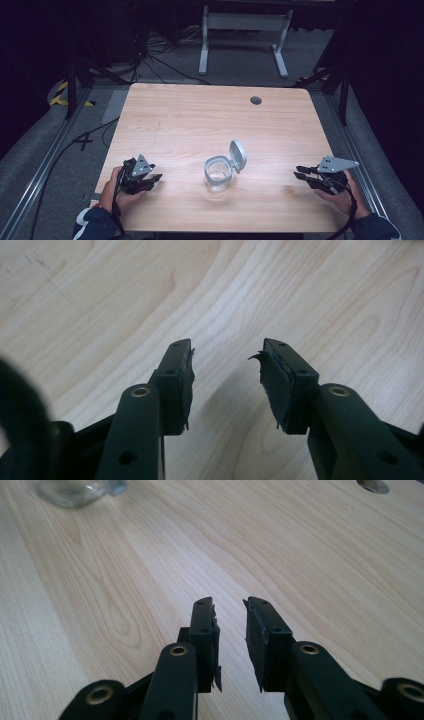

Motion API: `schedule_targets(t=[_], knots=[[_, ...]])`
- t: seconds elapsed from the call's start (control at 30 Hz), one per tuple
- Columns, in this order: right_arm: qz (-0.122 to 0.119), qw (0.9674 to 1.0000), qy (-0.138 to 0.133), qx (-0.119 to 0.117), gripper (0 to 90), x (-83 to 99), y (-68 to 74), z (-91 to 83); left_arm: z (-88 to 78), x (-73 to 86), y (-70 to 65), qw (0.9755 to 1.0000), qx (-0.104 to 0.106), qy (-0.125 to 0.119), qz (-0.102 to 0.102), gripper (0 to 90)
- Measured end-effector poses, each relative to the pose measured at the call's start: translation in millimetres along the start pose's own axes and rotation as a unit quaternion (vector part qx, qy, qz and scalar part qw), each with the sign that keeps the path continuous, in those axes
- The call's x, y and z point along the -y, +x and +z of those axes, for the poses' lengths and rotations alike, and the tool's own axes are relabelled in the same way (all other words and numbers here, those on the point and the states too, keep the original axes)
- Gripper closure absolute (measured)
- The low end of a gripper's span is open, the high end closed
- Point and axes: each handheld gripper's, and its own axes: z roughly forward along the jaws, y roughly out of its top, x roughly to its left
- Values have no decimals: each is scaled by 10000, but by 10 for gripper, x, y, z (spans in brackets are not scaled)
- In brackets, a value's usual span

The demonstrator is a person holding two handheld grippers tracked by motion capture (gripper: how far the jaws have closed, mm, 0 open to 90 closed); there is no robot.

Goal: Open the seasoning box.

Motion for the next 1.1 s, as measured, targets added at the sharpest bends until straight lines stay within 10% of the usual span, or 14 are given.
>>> schedule_targets(t=[0.67, 1.1], knots=[[597, 9975, 92, 360, 604, 534, -89, -184, -27, 300, 68, 9965, 369, -267, -706, 431], [1024, 9937, 209, 401, 302, 779, -65, -166, -35, 333, 99, 9967, 149, -189, -775, 243]])
